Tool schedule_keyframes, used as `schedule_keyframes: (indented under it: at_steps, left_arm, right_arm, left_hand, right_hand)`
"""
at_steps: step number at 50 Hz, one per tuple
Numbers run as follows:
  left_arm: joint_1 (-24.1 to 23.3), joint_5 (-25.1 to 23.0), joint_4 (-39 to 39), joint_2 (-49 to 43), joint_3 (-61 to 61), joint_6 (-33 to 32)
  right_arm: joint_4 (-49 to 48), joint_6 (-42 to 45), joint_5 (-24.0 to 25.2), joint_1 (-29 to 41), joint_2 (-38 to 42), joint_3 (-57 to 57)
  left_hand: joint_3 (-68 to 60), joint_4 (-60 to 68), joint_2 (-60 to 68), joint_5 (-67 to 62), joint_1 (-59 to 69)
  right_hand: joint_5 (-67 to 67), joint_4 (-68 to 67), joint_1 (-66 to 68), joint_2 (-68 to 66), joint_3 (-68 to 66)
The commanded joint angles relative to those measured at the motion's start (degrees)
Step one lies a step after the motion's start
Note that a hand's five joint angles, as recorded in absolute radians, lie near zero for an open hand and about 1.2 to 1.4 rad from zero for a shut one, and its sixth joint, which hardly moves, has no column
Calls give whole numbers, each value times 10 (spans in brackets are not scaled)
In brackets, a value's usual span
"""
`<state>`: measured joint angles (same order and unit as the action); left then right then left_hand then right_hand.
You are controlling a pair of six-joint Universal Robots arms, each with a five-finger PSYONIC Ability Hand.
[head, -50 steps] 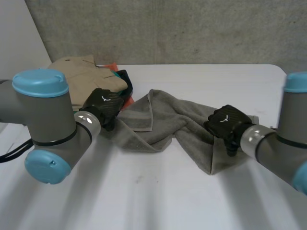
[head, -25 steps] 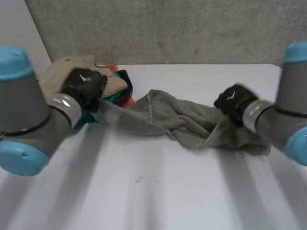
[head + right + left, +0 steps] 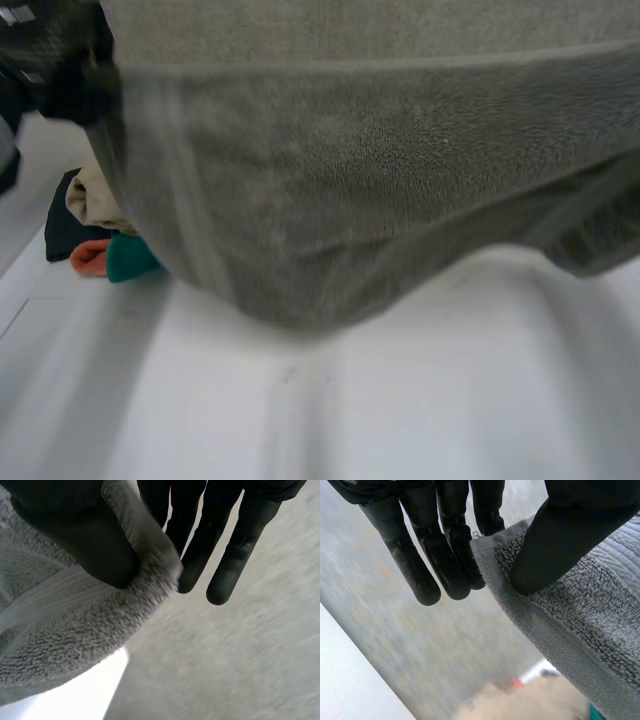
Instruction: Fold the laundry.
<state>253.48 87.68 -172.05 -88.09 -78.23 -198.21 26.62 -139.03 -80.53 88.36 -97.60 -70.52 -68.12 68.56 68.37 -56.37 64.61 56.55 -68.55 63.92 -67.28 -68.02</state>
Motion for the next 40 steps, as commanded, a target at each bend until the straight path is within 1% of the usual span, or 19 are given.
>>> schedule_keyframes:
  at_steps: [1,4,5,7,8,9,11,12,15,16,19,20,22,24,27,30,34,36,40]
  left_arm:
    - [-2,1,16,-144,11,-5]
    - [-4,0,13,-199,40,-6]
    - [-7,1,10,-238,76,-8]
    - [-11,2,4,-268,115,-9]
    - [-18,2,-10,-296,160,-10]
    - [-23,2,-22,-307,184,-11]
    - [-29,4,-60,-324,230,-14]
    - [-29,4,-113,-331,266,-16]
    - [-28,5,-223,-328,292,-17]
    - [-27,8,-305,-322,293,-17]
    - [-24,9,-412,-302,287,-17]
    - [-23,9,-454,-289,282,-17]
    - [-23,11,-459,-285,279,-17]
    - [-23,12,-445,-285,276,-16]
    - [-23,14,-426,-283,265,-12]
    - [-23,9,-412,-277,220,-11]
    - [-24,6,-414,-270,154,-2]
    - [-27,5,-414,-269,121,1]
    - [-33,1,-413,-273,62,0]
  right_arm:
    - [0,32,-8,5,127,-23]
    - [-5,41,-12,21,176,-9]
    - [-11,45,-19,36,210,11]
    - [-24,44,-31,55,242,36]
    - [-31,43,-41,63,256,52]
    - [-58,40,-63,78,281,87]
    - [-100,37,-86,89,301,122]
    - [-157,30,-108,101,313,158]
    - [-274,7,-139,112,316,194]
    - [-365,-10,-154,117,313,198]
    - [-498,-40,-166,119,305,178]
    - [-569,-48,-168,117,295,153]
    - [-613,-48,-167,117,279,130]
    - [-623,-48,-166,117,253,106]
    - [-602,-48,-164,117,240,92]
    - [-548,-52,-161,118,239,75]
    - [-483,-54,-154,119,240,53]
    - [-458,-55,-138,119,241,35]
    - [-439,-58,-108,116,251,-6]
  left_hand:
    - [-119,114,116,-136,154]
    - [-119,114,116,-136,154]
    - [-119,114,116,-136,154]
    - [-119,114,116,-136,154]
    - [-119,114,116,-136,154]
    - [-119,114,116,-136,154]
    - [-119,114,116,-136,154]
    - [-119,114,116,-136,154]
    - [-119,114,116,-136,154]
    - [-119,114,116,-136,154]
    - [-119,114,116,-136,154]
    - [-119,114,116,-136,154]
    - [-119,114,116,-136,154]
    - [-119,114,116,-136,154]
    - [-119,114,116,-136,154]
    - [-119,114,116,-136,154]
    - [-119,114,116,-136,154]
    - [-119,114,116,-136,154]
    - [-119,114,116,-136,154]
  right_hand:
    - [134,-115,161,-127,-120]
    - [134,-115,161,-127,-120]
    - [134,-115,161,-127,-120]
    - [134,-115,161,-127,-120]
    - [134,-115,161,-127,-120]
    - [134,-115,161,-127,-120]
    - [134,-115,161,-127,-120]
    - [134,-115,161,-127,-120]
    - [134,-115,161,-127,-120]
    - [134,-115,161,-127,-120]
    - [134,-115,161,-127,-120]
    - [134,-115,161,-127,-120]
    - [134,-115,161,-127,-120]
    - [134,-115,161,-127,-120]
    - [134,-115,161,-127,-120]
    - [134,-115,161,-127,-120]
    - [134,-115,161,-127,-120]
    - [134,-115,161,-127,-120]
    - [134,-115,161,-127,-120]
